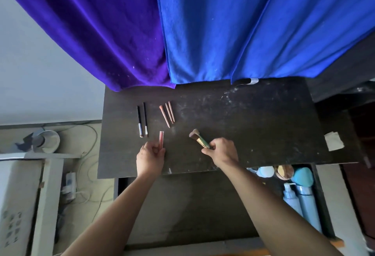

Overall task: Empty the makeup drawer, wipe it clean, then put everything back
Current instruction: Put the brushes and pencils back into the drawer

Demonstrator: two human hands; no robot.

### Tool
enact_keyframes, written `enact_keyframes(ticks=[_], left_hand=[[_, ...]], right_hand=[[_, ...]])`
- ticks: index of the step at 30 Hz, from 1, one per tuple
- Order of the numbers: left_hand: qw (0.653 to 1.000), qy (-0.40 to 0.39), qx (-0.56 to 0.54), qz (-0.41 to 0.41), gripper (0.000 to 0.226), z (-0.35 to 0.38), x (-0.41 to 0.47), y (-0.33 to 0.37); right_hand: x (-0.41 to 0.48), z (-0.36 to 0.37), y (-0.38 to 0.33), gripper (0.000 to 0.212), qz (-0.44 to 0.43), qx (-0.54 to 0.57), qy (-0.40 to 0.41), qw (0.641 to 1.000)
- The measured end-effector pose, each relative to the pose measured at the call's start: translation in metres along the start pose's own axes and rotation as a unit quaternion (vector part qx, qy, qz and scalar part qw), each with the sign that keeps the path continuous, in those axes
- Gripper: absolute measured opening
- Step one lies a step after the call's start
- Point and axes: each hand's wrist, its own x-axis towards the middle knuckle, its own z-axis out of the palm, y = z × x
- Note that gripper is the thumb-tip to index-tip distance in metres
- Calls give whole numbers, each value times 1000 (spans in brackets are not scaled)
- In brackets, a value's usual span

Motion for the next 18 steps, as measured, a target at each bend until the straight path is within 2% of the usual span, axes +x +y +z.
enact_keyframes(ticks=[5,10,18], left_hand=[[997,-14,-61,43,23,-5,-44,-13],[993,-41,-87,74,14,6,-89,-37],[988,-114,-66,76,12,56,-139,-69]], right_hand=[[-54,-2,35,29,20,58,38,997],[-116,16,69,25,50,134,65,988],[-166,53,134,29,101,137,58,984]])
